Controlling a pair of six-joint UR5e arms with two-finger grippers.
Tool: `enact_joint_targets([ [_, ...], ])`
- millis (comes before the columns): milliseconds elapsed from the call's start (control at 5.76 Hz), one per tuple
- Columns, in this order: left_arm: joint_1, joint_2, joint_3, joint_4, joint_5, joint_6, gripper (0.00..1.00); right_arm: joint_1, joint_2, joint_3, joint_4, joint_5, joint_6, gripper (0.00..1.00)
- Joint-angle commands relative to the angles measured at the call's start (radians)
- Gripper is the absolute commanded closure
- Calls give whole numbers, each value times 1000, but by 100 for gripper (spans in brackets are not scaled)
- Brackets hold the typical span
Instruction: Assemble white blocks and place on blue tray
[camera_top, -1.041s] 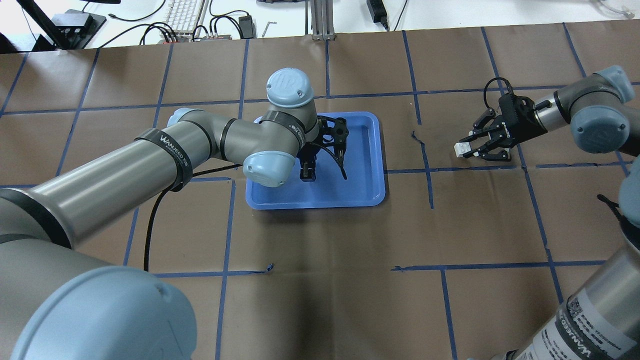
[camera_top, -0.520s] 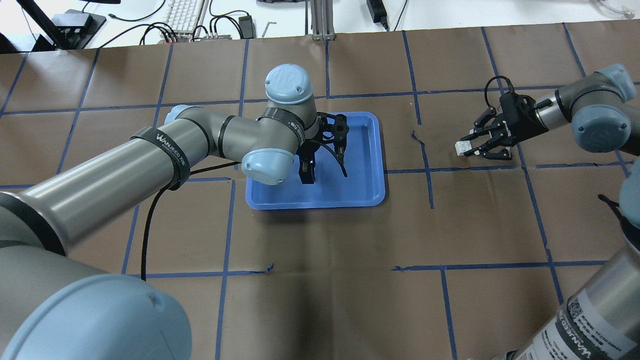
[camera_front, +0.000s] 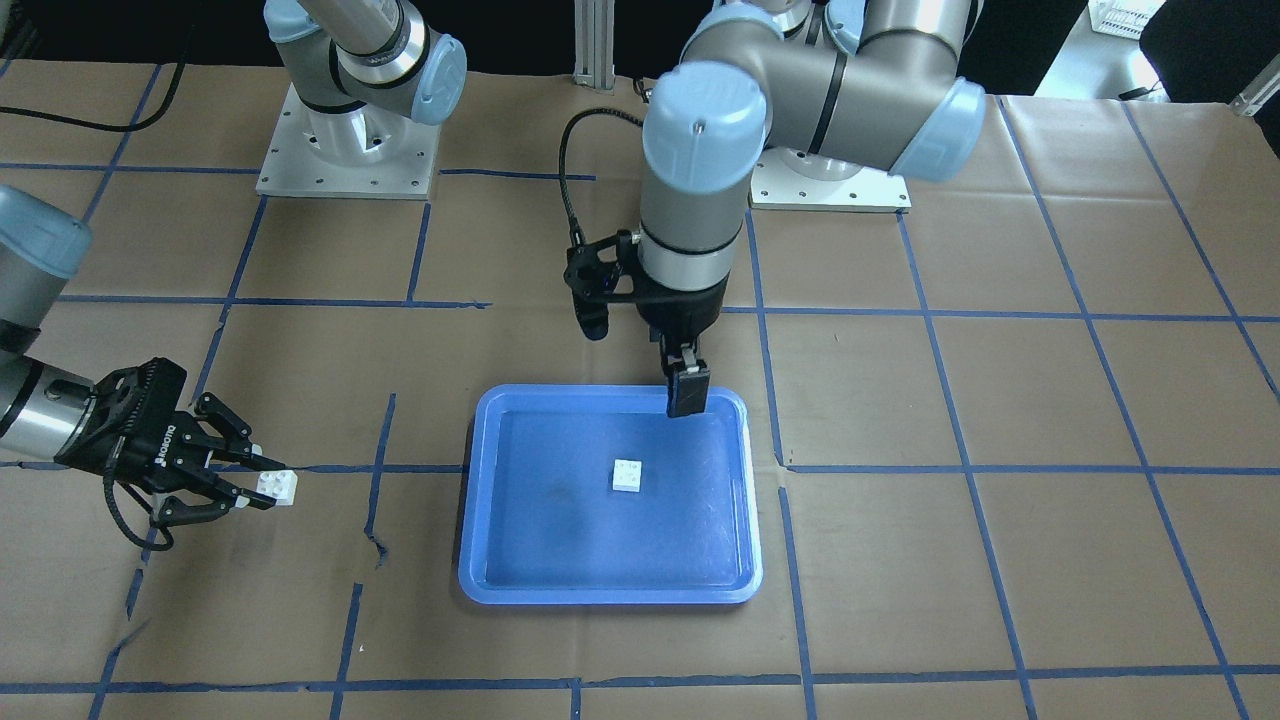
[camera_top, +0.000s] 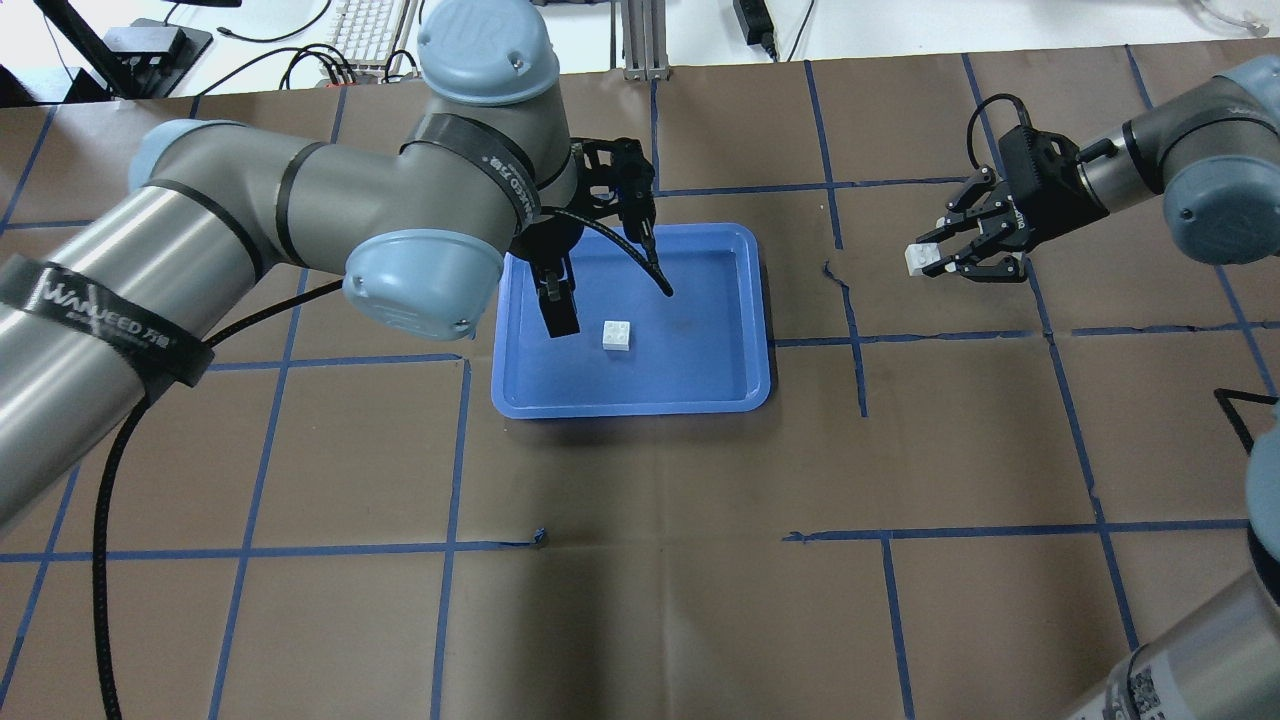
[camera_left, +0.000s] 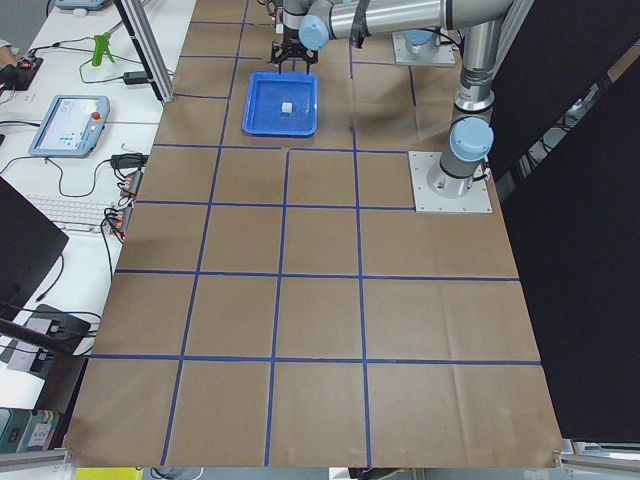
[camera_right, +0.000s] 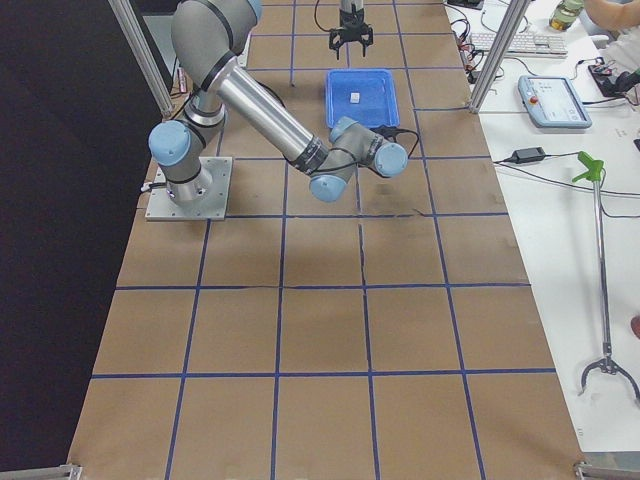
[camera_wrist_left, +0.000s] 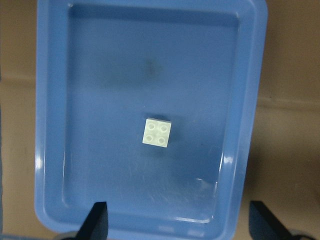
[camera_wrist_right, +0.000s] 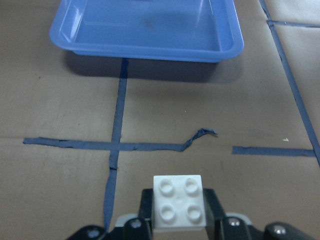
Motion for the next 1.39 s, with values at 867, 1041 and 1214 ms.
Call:
enact_joint_targets([
  [867, 172, 225, 6, -193, 47, -961, 1, 427, 141, 115, -764, 56, 776, 83],
  [1041, 226, 234, 9, -202, 37, -1006, 1, 432, 198, 122, -823, 56, 788, 83],
  [1214, 240, 251, 10, -243, 35, -1024, 1, 438, 208, 143, -822, 58, 789, 83],
])
